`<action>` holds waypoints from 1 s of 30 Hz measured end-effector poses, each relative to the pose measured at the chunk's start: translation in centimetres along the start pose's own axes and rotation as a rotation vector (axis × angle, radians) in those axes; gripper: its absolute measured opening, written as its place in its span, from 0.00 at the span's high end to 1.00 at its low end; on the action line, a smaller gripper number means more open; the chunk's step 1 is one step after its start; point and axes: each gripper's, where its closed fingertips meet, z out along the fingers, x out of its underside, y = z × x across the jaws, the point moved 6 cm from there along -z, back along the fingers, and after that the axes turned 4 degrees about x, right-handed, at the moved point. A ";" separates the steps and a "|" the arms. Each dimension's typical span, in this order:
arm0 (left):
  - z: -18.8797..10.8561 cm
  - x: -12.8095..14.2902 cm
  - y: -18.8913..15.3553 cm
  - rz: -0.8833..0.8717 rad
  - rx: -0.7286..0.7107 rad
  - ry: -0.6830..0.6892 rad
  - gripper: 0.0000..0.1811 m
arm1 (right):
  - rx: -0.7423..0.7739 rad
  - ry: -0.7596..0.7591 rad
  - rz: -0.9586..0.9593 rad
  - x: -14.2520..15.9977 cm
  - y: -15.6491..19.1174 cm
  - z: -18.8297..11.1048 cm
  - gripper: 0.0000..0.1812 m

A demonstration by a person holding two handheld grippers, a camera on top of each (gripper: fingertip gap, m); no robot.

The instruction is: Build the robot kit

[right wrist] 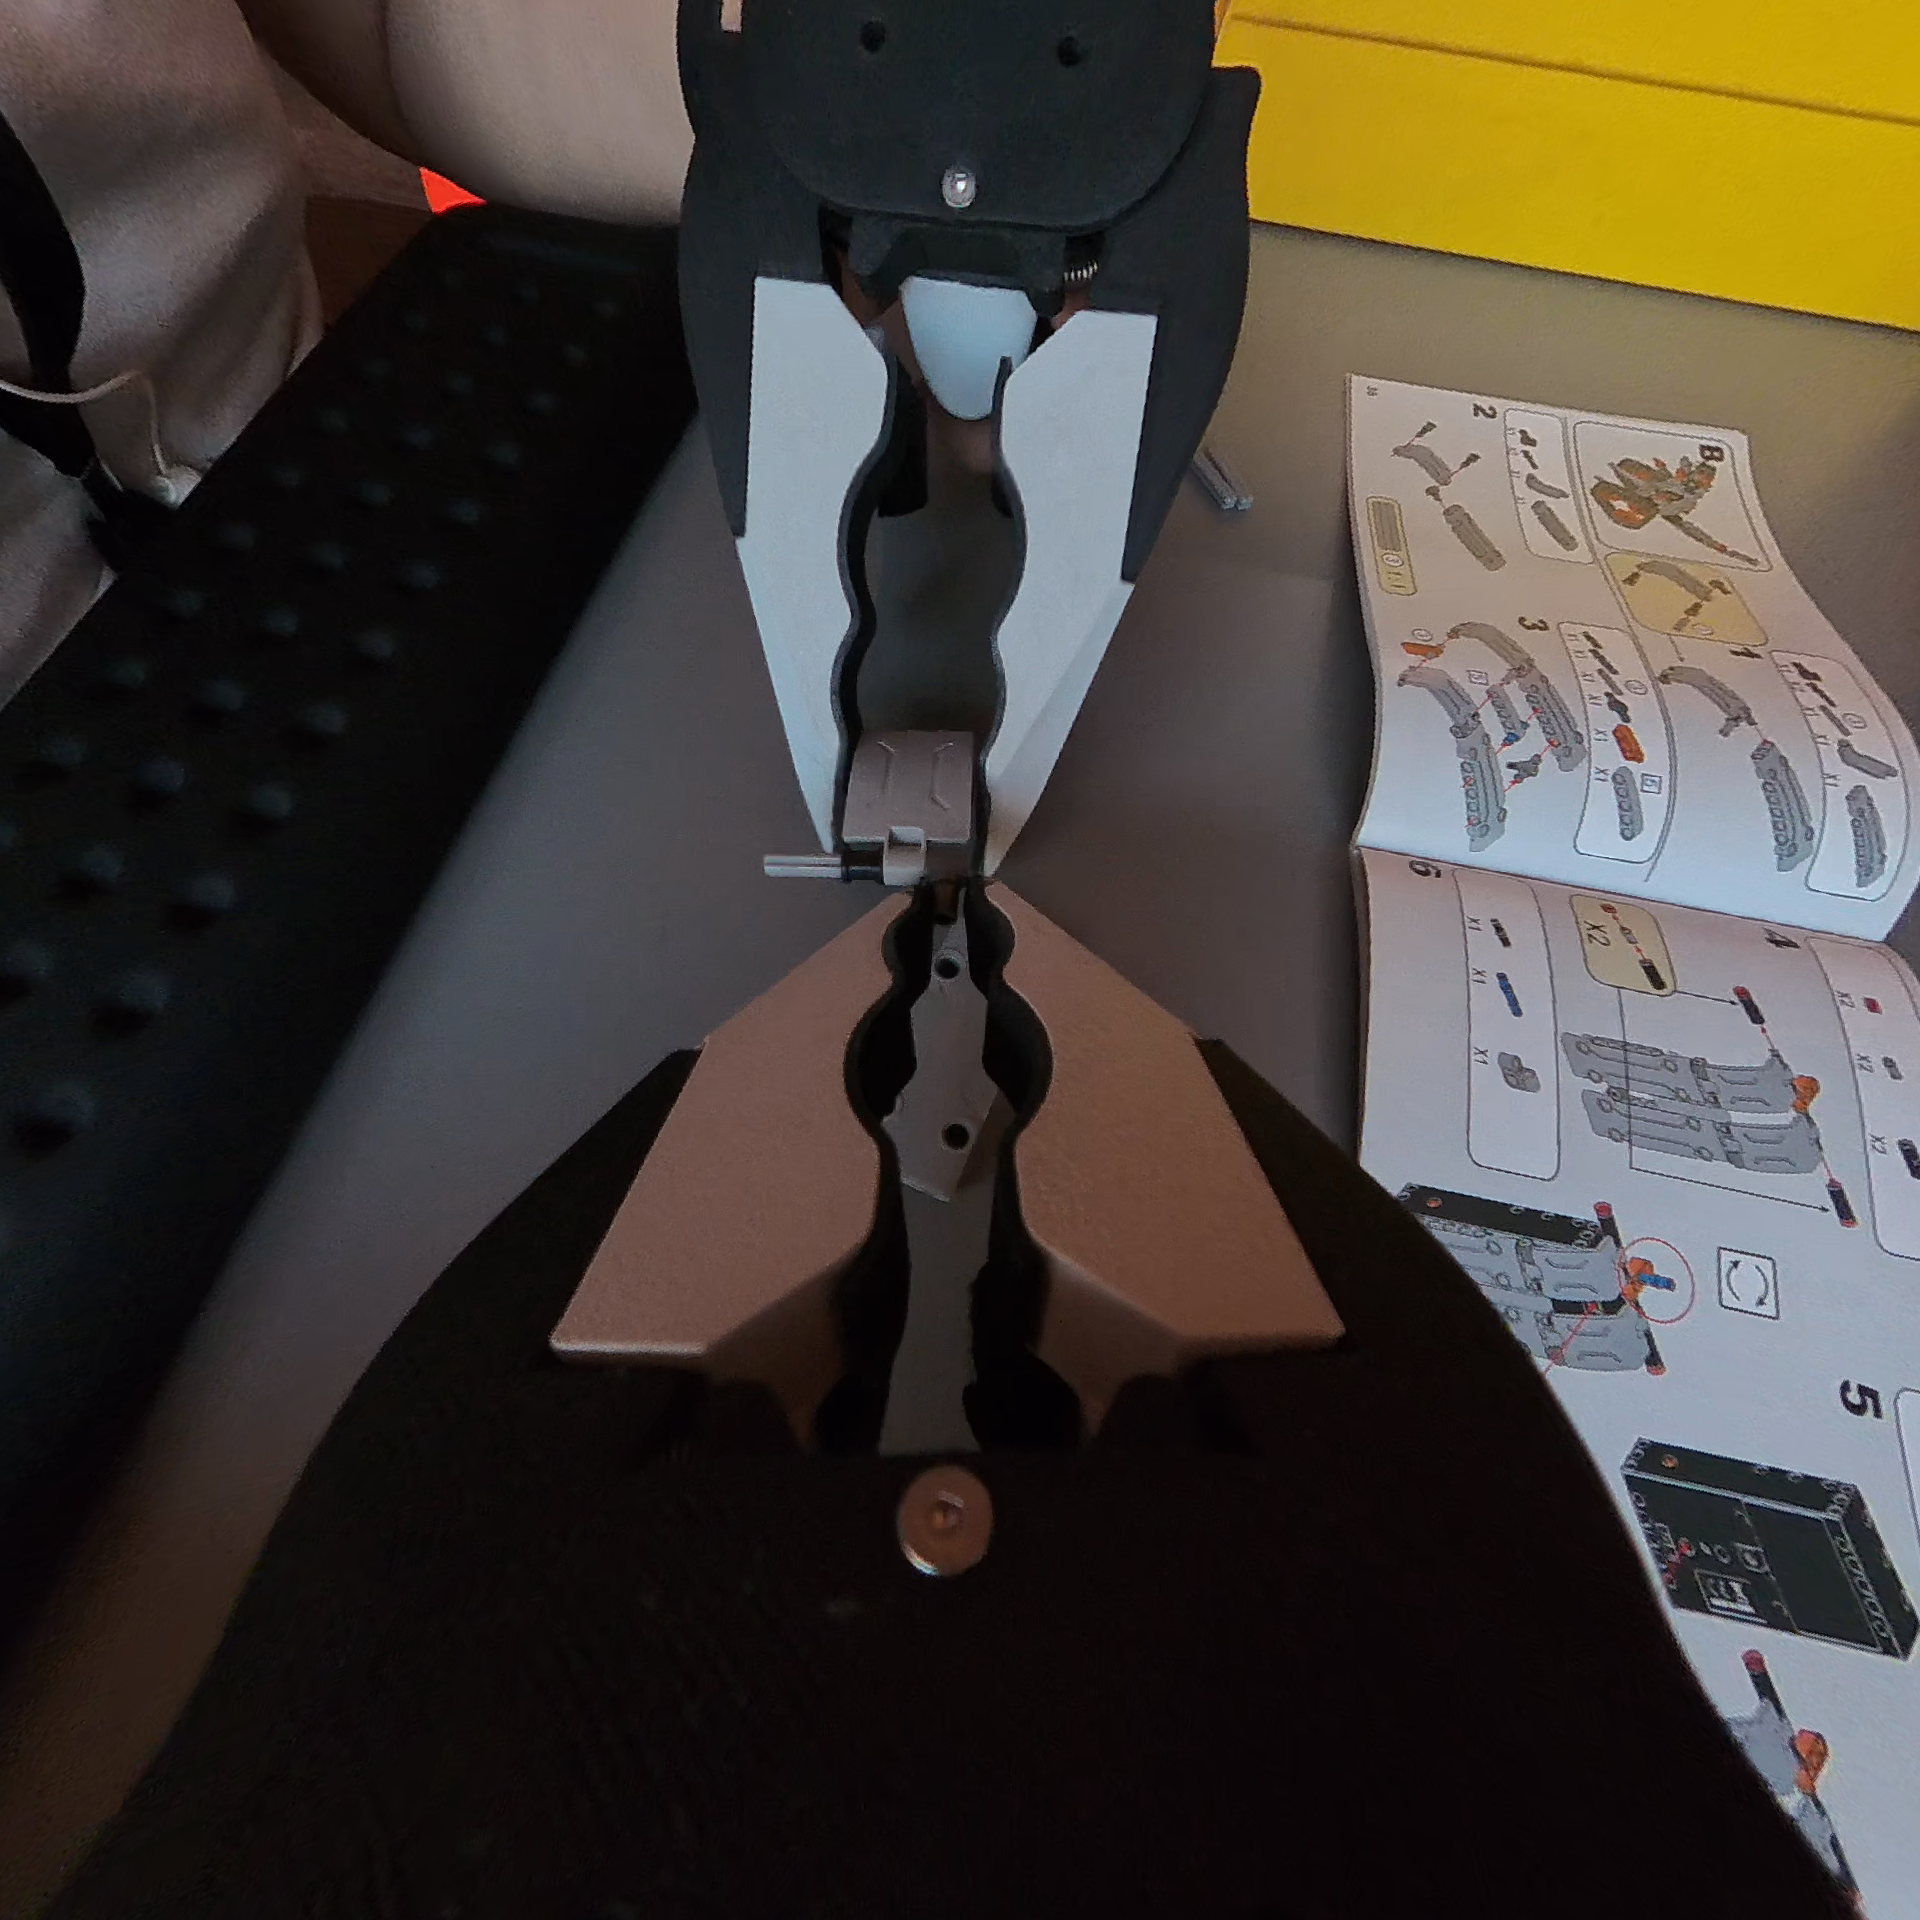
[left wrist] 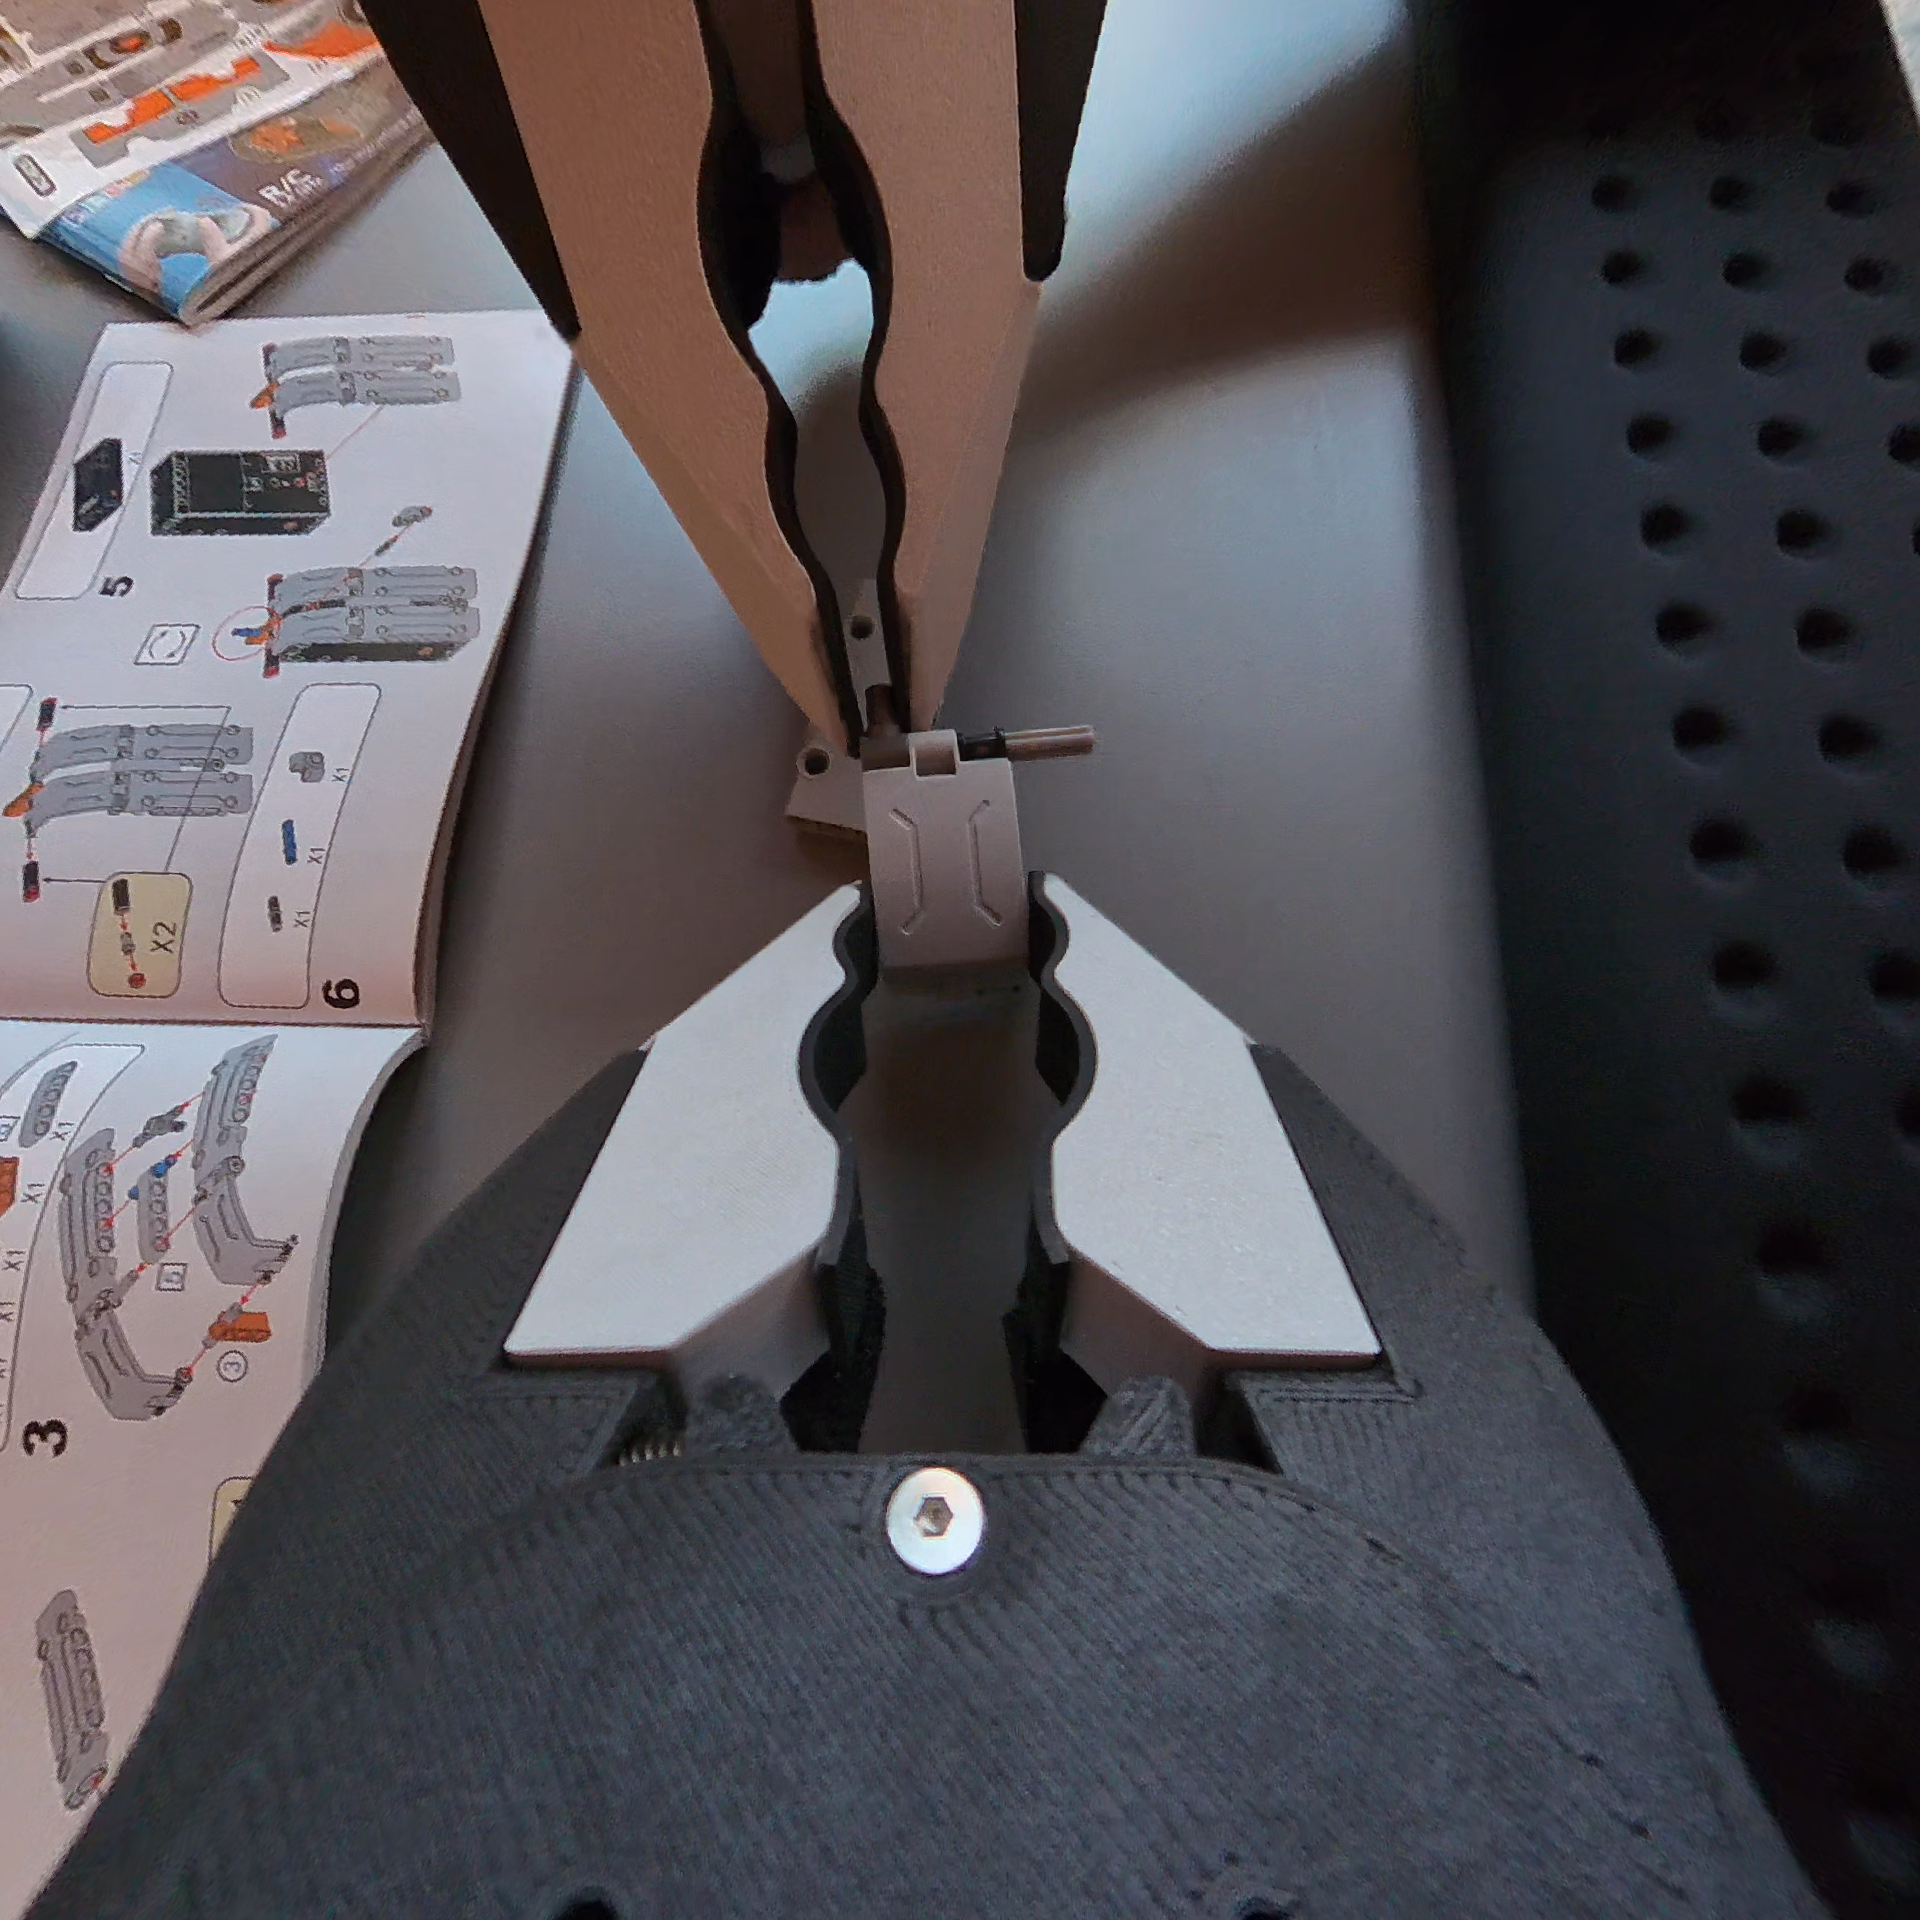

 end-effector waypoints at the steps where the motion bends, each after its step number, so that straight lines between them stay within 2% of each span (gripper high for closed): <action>1: -0.1 -0.2 0.1 -0.004 -0.012 -0.018 0.82 | 0.001 -0.007 0.000 -0.1 0.0 -0.1 0.97; 3: -0.3 -0.6 0.4 0.001 -0.045 -0.057 0.78 | 0.010 -0.038 0.001 -0.4 -0.2 -0.4 0.98; 9: -0.9 -1.6 0.5 0.030 -0.085 -0.150 0.78 | 0.049 -0.091 0.032 -0.9 -0.8 -1.1 0.98; 14: -2.2 -2.6 0.7 0.065 -0.128 -0.268 0.86 | 0.037 -0.161 0.058 -1.4 -1.0 -1.5 0.98; 20: -2.5 -3.0 0.6 0.051 -0.102 -0.311 0.86 | 0.013 -0.206 0.068 -1.4 -0.9 -1.8 0.96; 23: -2.9 -2.7 1.2 0.039 -0.128 -0.303 0.86 | 0.040 -0.167 0.160 -0.6 -1.6 -2.5 0.84; 26: -3.3 -2.1 1.9 0.010 -0.152 -0.282 0.86 | 0.093 -0.045 0.218 0.7 -1.8 -2.0 0.72; 30: -4.0 -1.3 3.1 -0.022 -0.190 -0.268 0.86 | 0.121 0.052 0.192 1.3 -0.1 -0.7 0.69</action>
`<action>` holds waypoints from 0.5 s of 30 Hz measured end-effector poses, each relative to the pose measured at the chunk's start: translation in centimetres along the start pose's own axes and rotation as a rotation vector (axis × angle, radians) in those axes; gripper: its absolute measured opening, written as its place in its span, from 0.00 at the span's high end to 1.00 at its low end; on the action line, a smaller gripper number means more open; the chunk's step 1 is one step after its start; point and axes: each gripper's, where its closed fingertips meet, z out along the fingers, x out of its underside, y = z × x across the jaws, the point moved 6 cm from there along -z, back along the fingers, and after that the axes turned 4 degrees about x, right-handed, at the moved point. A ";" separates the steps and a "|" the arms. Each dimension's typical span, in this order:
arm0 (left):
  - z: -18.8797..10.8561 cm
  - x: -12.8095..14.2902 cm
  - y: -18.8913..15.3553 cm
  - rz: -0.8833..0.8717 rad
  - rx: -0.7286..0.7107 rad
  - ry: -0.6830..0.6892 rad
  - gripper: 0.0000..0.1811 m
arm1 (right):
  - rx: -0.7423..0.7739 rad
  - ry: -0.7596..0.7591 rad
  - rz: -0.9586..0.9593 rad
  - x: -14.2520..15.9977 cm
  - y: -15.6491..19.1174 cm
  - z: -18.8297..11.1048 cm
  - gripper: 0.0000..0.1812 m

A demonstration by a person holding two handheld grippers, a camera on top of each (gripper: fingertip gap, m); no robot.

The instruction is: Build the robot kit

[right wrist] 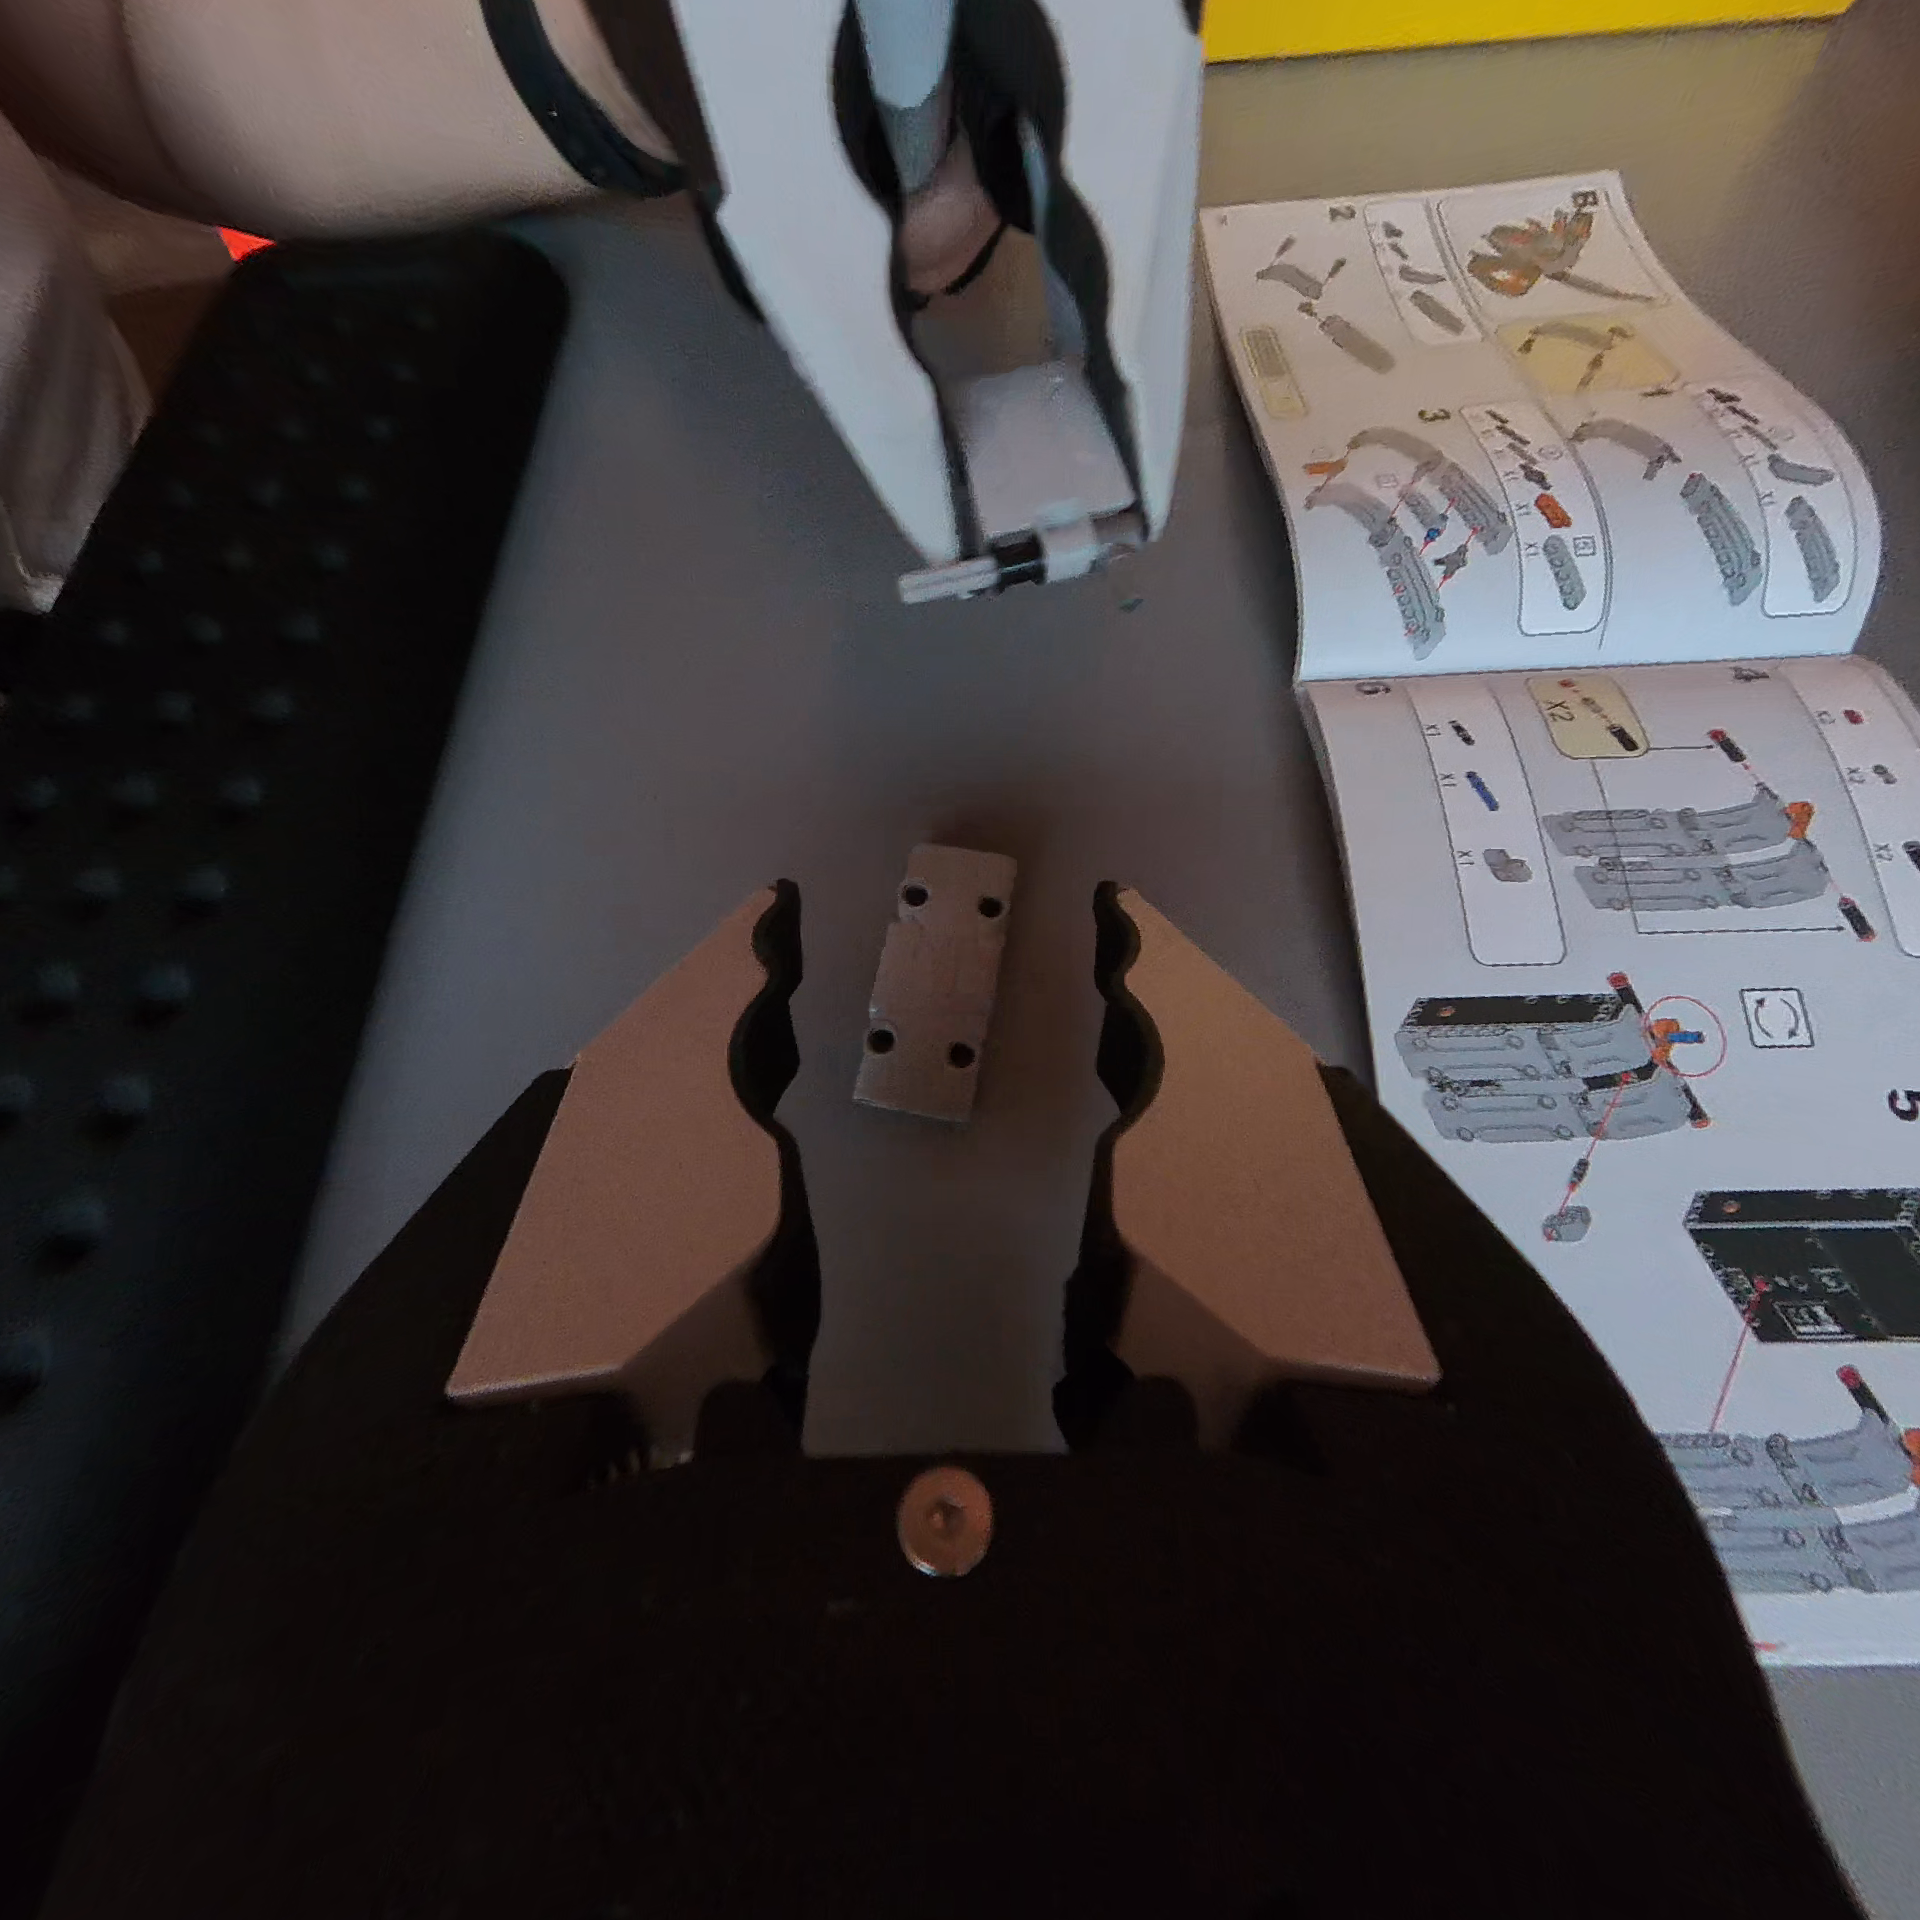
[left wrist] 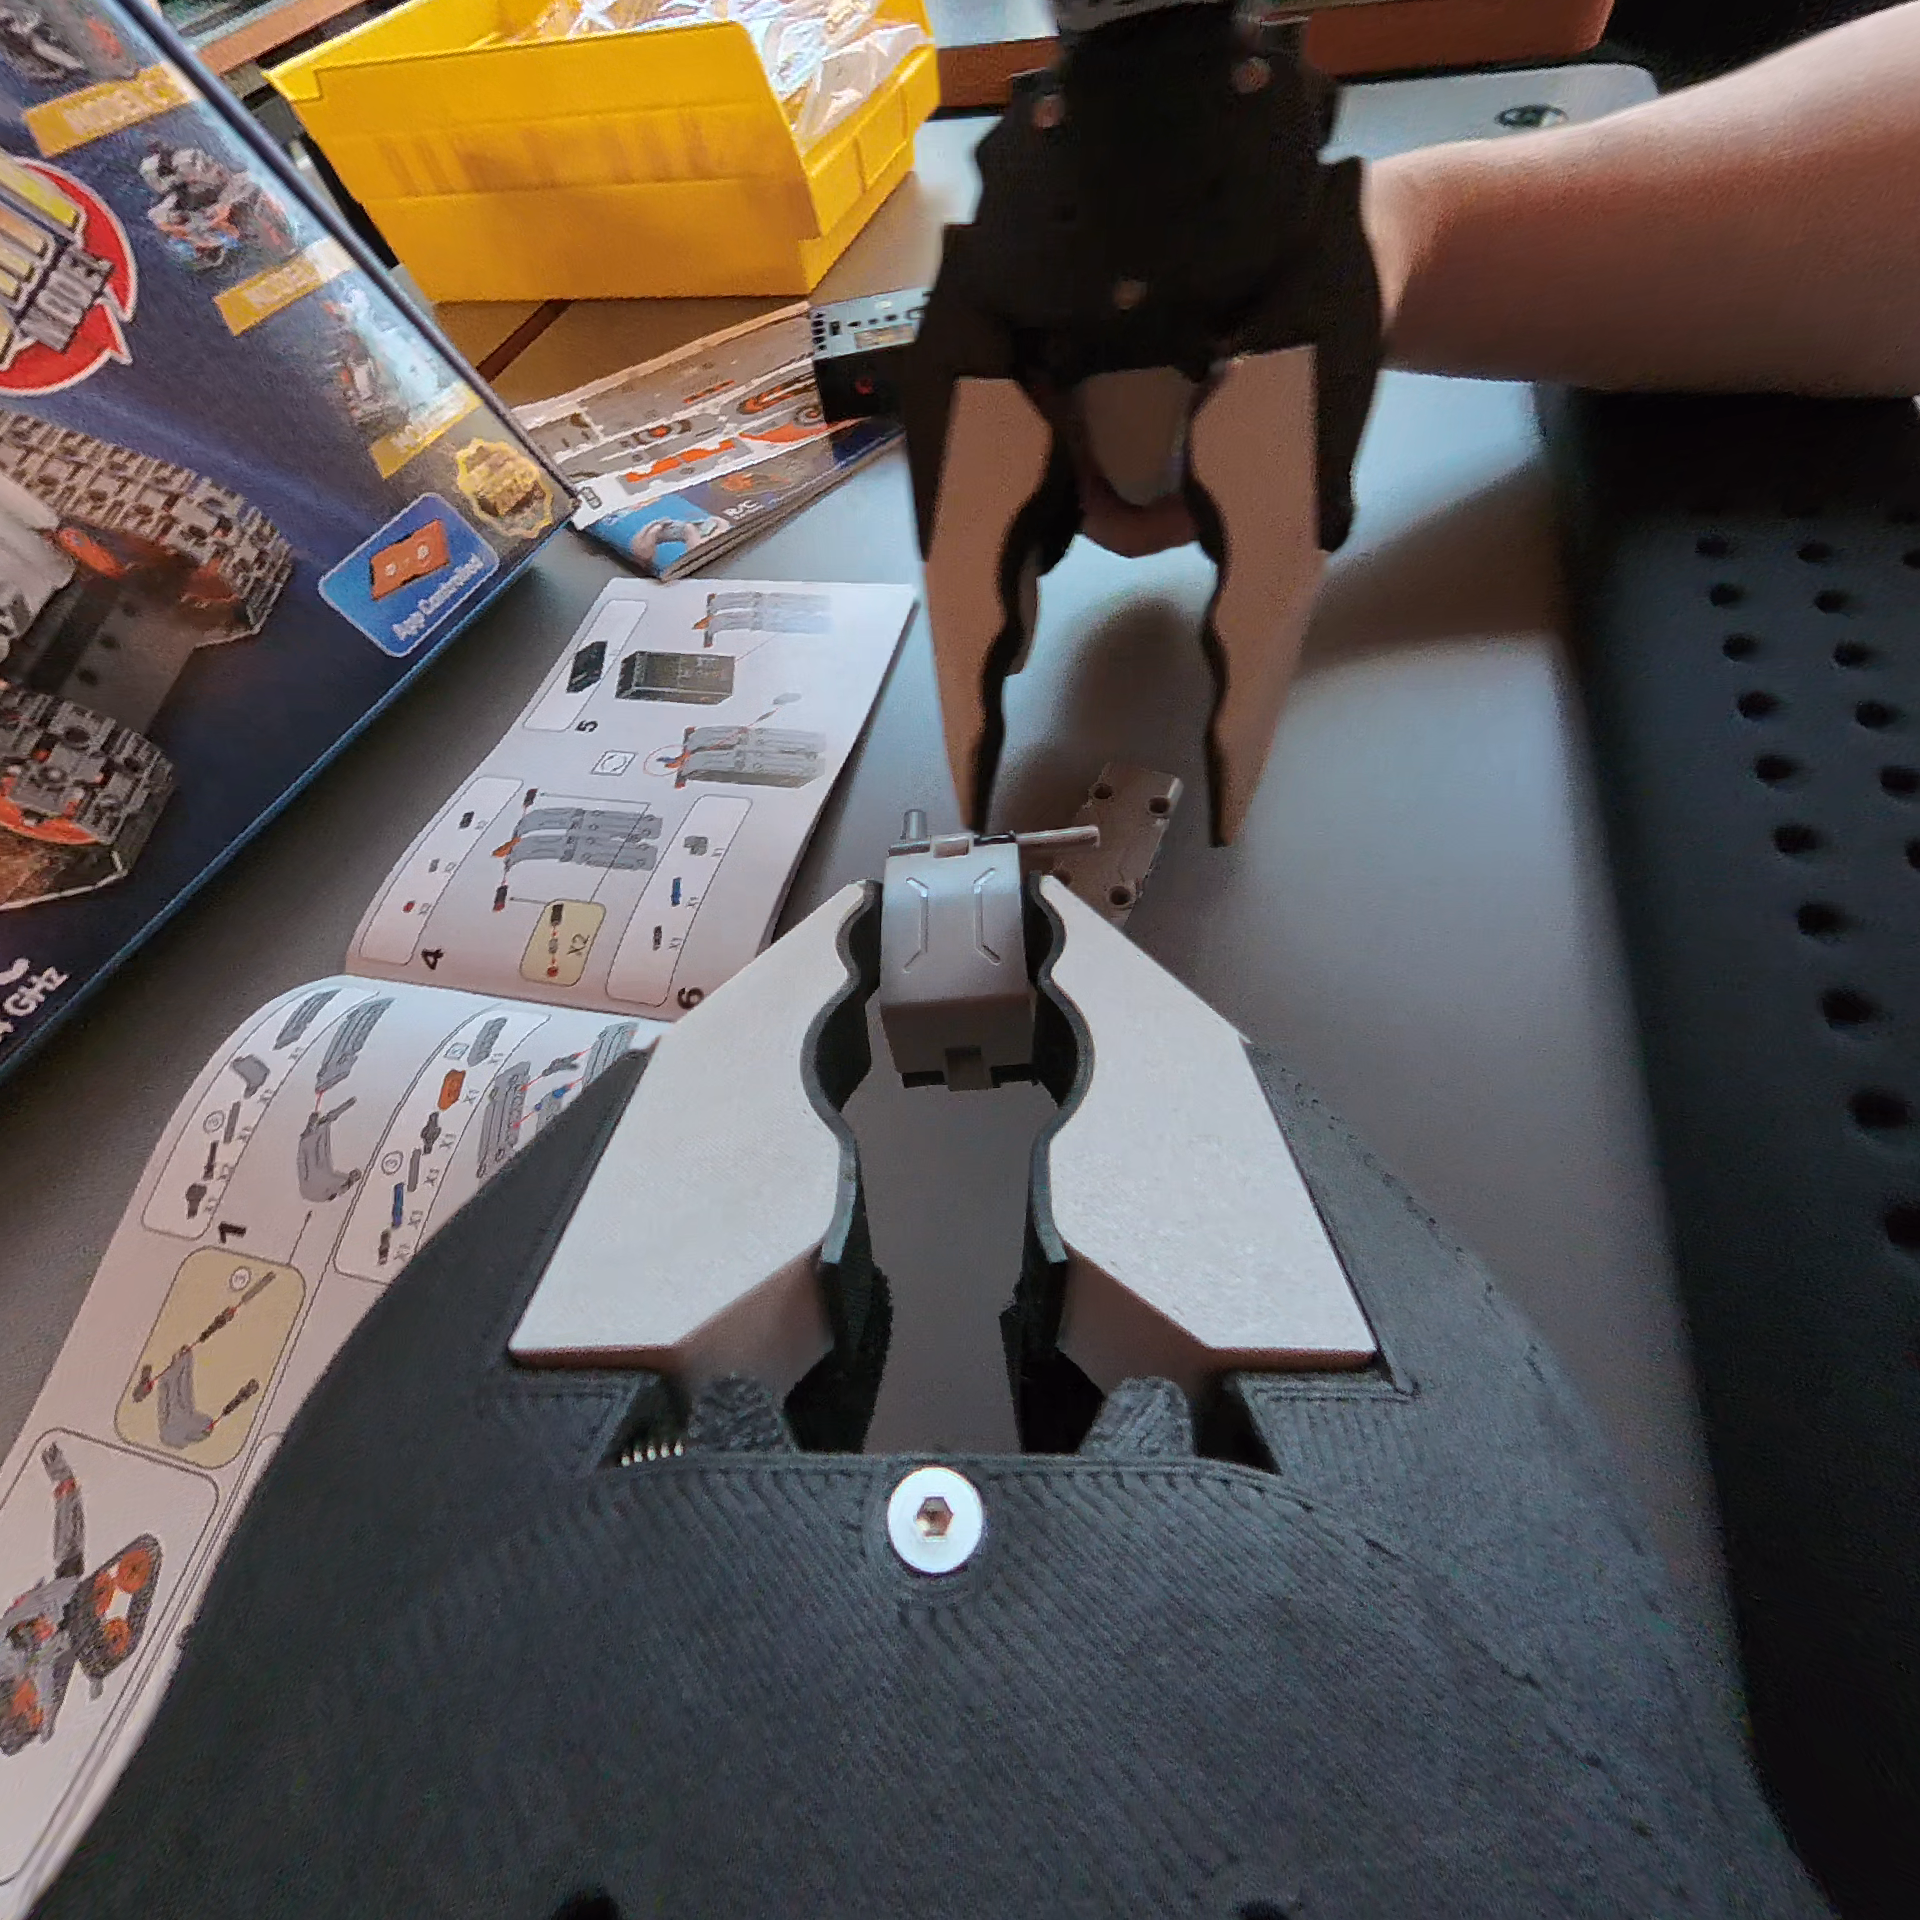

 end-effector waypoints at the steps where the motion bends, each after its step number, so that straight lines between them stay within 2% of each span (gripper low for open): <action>1: -0.1 0.1 0.2 -0.015 0.001 -0.004 0.86 | 0.028 -0.013 -0.007 0.0 0.3 -0.2 0.69; 5: 0.0 0.4 0.4 -0.028 0.009 0.014 0.86 | 0.126 -0.037 -0.036 0.0 1.1 -0.4 0.69; 10: 0.4 0.8 0.1 -0.019 0.021 0.039 0.86 | 0.154 0.114 0.012 1.2 1.0 1.0 0.68; 15: 0.4 0.8 0.1 -0.021 0.025 0.038 0.86 | 0.154 0.098 0.065 1.4 0.5 0.7 0.78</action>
